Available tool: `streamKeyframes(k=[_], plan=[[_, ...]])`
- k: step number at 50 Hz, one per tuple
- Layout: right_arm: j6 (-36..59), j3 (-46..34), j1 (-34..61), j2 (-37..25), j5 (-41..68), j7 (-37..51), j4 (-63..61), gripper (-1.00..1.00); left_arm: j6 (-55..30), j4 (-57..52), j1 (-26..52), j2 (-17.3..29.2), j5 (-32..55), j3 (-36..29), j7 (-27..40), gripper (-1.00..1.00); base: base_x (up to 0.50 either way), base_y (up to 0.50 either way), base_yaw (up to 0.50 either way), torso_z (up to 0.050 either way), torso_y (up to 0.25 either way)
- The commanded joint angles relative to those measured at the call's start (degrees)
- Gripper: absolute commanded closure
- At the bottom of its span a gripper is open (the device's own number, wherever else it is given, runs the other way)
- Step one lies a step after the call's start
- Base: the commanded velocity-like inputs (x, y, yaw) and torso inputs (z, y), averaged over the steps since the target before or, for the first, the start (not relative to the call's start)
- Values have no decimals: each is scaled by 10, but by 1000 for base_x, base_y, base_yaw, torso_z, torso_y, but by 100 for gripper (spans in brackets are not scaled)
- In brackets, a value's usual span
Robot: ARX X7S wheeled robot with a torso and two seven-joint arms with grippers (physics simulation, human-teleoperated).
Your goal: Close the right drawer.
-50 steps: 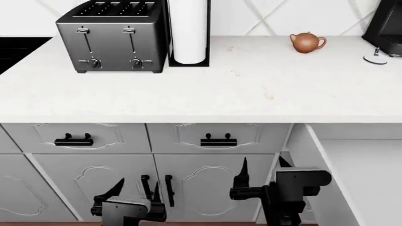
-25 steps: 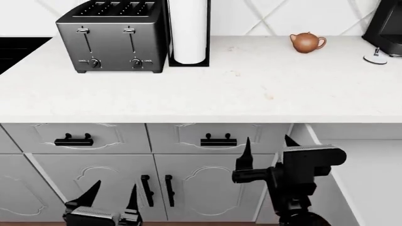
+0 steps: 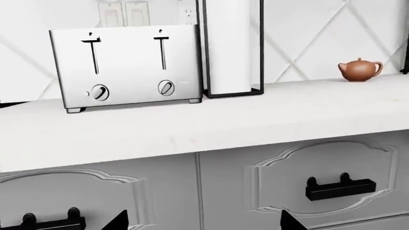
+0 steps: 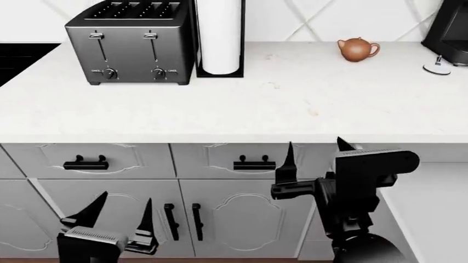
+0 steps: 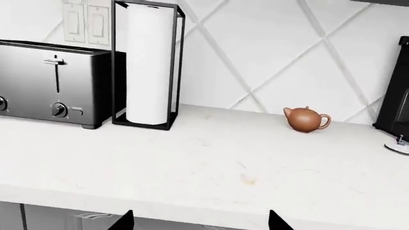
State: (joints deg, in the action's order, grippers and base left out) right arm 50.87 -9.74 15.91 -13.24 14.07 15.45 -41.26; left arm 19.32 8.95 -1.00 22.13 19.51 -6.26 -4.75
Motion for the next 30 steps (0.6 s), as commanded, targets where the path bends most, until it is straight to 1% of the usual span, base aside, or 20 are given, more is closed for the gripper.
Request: streamKeyframes(k=[1,6,19,30], plan=[[76,-6,36,-3,12,14,-56,-100,-38,-98,-22,24,11,4,17,-100,0,0,0,0,0],[93,-7,44,-3,16,17,-68,-100,-52,-125,-28,31,16,5,24,-100,0,0,0,0,0],[182,0,86,-1,35,30,-131,-100,-76,-192,-45,51,28,10,35,-100,0,0,0,0,0],[273,13,150,3,58,39,-179,-100,-89,-257,-60,71,48,32,53,-100,0,0,0,0,0]])
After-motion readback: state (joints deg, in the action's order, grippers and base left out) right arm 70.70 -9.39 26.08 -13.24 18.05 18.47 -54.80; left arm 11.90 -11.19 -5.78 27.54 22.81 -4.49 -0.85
